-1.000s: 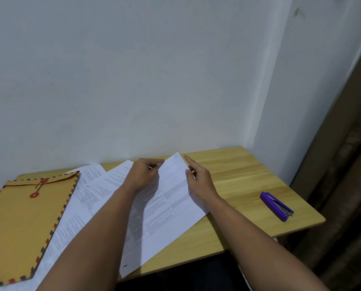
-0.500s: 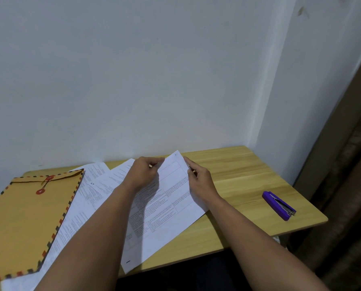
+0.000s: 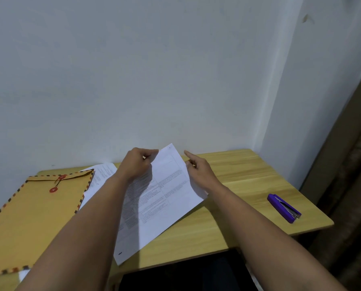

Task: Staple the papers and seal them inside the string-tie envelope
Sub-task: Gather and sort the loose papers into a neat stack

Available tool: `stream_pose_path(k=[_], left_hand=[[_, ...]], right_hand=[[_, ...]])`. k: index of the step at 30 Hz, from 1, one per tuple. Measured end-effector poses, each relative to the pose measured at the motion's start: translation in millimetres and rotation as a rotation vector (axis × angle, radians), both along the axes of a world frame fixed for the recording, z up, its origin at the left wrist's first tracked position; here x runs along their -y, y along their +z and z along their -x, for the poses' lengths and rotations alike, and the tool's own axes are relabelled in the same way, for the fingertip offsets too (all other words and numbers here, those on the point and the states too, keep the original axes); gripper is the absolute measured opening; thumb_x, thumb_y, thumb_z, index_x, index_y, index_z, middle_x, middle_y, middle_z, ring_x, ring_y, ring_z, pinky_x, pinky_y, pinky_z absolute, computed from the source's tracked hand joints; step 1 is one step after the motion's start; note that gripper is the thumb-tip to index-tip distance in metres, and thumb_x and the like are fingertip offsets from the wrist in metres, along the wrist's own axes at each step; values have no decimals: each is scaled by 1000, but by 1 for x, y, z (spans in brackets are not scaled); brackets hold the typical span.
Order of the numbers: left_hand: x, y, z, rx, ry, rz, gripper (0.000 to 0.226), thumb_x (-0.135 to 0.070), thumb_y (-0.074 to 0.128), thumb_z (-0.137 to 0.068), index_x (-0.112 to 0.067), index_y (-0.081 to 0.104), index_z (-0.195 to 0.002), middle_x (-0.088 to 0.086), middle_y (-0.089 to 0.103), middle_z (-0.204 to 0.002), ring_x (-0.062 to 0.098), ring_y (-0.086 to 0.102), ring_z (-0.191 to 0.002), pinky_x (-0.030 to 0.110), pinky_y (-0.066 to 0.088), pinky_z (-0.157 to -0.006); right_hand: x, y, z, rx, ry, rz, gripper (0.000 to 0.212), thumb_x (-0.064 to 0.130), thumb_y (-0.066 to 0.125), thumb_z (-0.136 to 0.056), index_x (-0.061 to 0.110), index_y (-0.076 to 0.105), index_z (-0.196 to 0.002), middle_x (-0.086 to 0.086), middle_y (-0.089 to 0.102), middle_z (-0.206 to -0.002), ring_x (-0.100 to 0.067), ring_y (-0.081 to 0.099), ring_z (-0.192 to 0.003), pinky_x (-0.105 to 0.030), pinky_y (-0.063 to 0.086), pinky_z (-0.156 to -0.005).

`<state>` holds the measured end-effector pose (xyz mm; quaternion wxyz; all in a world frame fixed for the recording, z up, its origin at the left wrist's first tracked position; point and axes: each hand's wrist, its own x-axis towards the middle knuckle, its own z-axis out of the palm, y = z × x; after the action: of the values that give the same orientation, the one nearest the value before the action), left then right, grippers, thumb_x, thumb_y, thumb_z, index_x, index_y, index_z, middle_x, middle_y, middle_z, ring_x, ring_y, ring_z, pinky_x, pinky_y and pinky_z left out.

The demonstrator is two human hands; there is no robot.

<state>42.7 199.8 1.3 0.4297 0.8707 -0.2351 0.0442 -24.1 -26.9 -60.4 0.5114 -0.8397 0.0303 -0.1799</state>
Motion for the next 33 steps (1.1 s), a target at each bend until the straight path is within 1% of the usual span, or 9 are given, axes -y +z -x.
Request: stream_pose_path(k=[5,13,17,20,23,27,29,31,33], left_hand=[[-30,36,-14,58,50,-29,27,-24,65,-96,-24,74,-122,-4,73,-122,11,63,-118,23,43,-98],[-81,92,0,130,134,-47,27,-20,64,-96,-19,74,-122,-4,71,-122,11,60,-119,24,41,-98],[-121,123,11,166,186,-100,26,-8,57,-93,-28,73,-99,-5,60,-92,11,53,-94,27,42,-89],[-159,143,9,179,255,-187,30,-3,56,-86,-32,62,-81,-8,52,-84,13,45,-82,28,38,-78],[-198,141,-2,131,370,-205,27,-1,60,-88,-20,80,-92,-4,68,-89,15,60,-90,25,42,-85],[-243,108,-16,59,423,-222,30,-3,63,-87,-30,76,-90,-2,67,-82,17,58,-82,25,42,-77],[-261,75,-26,52,434,-216,31,-6,64,-88,-37,70,-90,-6,64,-80,15,55,-81,25,43,-74],[-278,38,-36,26,467,-170,22,-15,65,-94,-28,80,-102,-9,69,-90,11,61,-92,26,46,-84],[-291,4,-50,9,487,-145,18,-19,63,-95,-17,80,-103,-11,67,-91,9,60,-95,26,45,-82]], right_hand=[[17,28,-5,-19,-117,-106,50,9,39,-110,16,43,-160,-1,74,-111,-12,69,-70,-34,56,-72],[13,65,-4,-2,-158,-79,53,4,37,-106,13,44,-158,-1,73,-108,-15,70,-71,-37,58,-81],[-18,81,-19,-9,-93,-49,54,5,37,-105,11,45,-158,-2,74,-109,-18,70,-73,-45,60,-87],[-51,89,-35,-25,-25,-30,53,5,36,-105,9,45,-157,-6,73,-113,-19,70,-76,-40,59,-80],[-91,84,-62,-51,53,11,52,6,36,-105,9,47,-156,-9,73,-116,-19,70,-76,-33,56,-72],[-147,65,-100,-100,183,125,49,6,38,-104,7,55,-151,-7,75,-115,-21,71,-82,-31,54,-80],[-172,53,-119,-119,242,209,45,7,44,-104,8,61,-146,-8,75,-122,-22,73,-99,-34,55,-95],[-196,39,-140,-146,286,289,40,11,50,-104,10,67,-140,-7,72,-133,-23,68,-120,-36,50,-110],[-217,27,-164,-174,298,371,38,15,51,-104,14,69,-138,-4,67,-142,-23,62,-131,-36,48,-113]])
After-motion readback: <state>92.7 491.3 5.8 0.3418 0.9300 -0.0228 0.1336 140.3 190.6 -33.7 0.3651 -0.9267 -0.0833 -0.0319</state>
